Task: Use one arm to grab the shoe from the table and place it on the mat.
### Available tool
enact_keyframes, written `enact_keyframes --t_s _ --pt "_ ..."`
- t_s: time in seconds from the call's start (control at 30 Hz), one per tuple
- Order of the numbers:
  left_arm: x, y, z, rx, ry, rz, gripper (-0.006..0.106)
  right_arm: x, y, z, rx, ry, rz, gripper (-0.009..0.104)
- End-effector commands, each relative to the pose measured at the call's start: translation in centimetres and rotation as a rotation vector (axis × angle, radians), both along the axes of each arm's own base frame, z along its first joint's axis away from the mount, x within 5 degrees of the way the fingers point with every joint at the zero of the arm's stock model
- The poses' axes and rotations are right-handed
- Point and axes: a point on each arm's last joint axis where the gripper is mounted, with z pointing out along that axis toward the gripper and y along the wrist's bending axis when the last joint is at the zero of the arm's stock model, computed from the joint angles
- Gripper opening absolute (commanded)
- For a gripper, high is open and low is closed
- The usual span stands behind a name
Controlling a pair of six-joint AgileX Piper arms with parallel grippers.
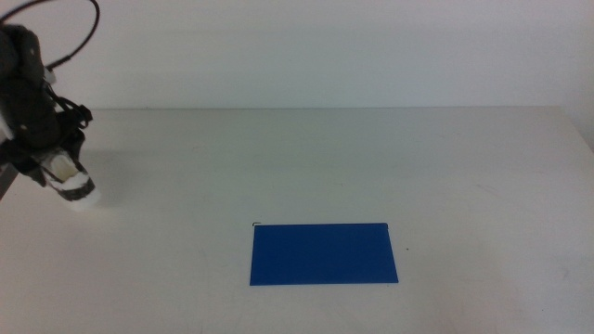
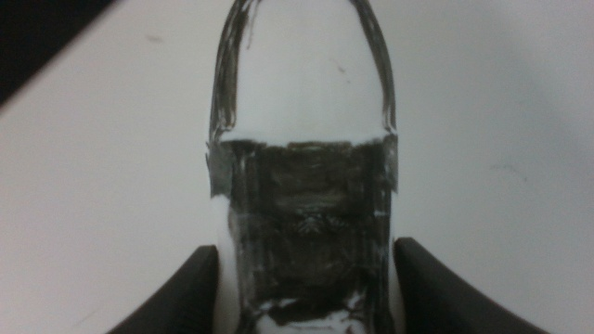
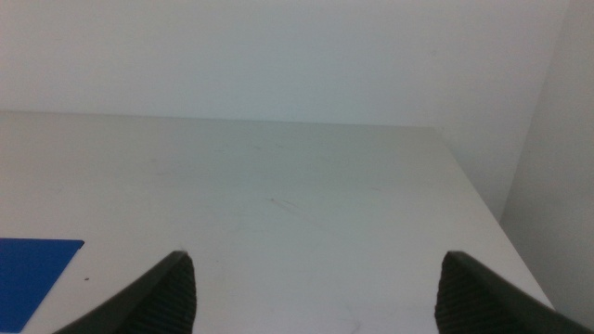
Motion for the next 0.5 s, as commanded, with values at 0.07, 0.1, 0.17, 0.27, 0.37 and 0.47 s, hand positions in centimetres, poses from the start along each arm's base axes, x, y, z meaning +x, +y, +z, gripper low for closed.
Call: enact_keyframes --t_s 0.07,0.1,0.17,0.27,0.37,0.47 --pt "-2.0 -1.0 6.8 0.106 -0.057 0.017 -0.001 -0.2 0.0 1.2 -0.024 -0.109 0.000 0.066" --pt "-2.5 -1.4 7.3 0.124 -0.042 0.026 -0.001 -0.2 0.0 1.2 -0.024 -0.109 0.000 0.066" --pt "-3.3 -2.4 8.4 0.150 -0.038 0.038 -0.001 -0.2 0.0 1.2 -0.024 -0.109 0.000 0.066" --pt "-4.3 -4.2 9.5 0.176 -0.055 0.005 -0.001 -0.2 0.0 1.2 -0.024 -0.109 0.000 0.066" --pt "-5.8 -5.8 10.4 0.161 -0.076 0.000 -0.001 -0.2 0.0 1.2 -0.024 -0.109 0.000 0.066" --pt "-7.3 -7.3 11.1 0.143 -0.111 0.007 -0.001 -0.2 0.0 1.2 -0.024 -0.109 0.000 0.066"
